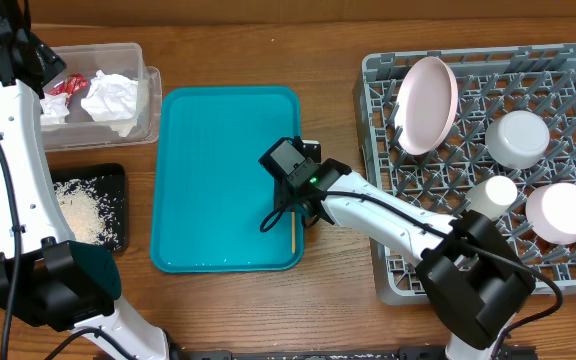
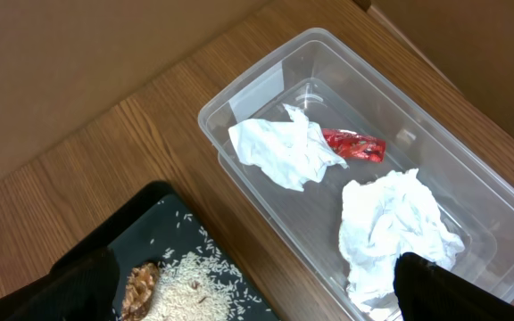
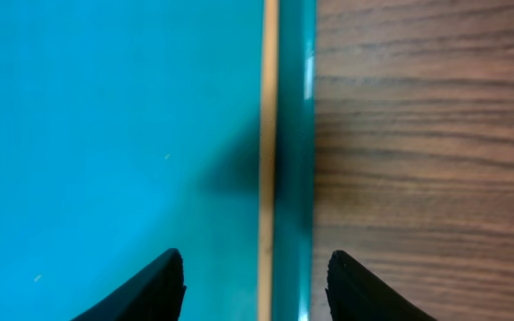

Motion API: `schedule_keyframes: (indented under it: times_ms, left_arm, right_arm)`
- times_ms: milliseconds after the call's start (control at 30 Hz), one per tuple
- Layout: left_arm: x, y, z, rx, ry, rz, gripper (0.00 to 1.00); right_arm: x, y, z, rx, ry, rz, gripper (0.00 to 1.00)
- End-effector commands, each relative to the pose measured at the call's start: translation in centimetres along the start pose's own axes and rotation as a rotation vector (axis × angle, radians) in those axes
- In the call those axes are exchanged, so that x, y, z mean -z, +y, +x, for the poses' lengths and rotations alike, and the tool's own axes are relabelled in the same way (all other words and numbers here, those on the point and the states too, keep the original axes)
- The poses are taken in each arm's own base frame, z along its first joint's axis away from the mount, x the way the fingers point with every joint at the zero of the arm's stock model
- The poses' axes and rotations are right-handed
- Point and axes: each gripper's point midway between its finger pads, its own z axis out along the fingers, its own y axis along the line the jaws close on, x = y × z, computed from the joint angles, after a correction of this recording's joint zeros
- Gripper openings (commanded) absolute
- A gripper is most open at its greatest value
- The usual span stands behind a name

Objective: Sort waste into correct bins and load items into the dishwasher

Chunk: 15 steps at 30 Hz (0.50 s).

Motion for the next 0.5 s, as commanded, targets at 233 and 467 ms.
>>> schedule_keyframes:
  times_ms: [233,467]
  left_arm:
    - [0.2,-0.2,-0.1,0.013,-0.006,0.003,1.00]
    - [0.2,-0.2,-0.1,0.013,-0.006,0.003,1.00]
  right_arm:
    - [-0.1,2.2,-0.2,0.023,-0.084,-0.002,0.51]
    - [-0.2,2.6,-0.1,0.029,-0.125,0.019,0.51]
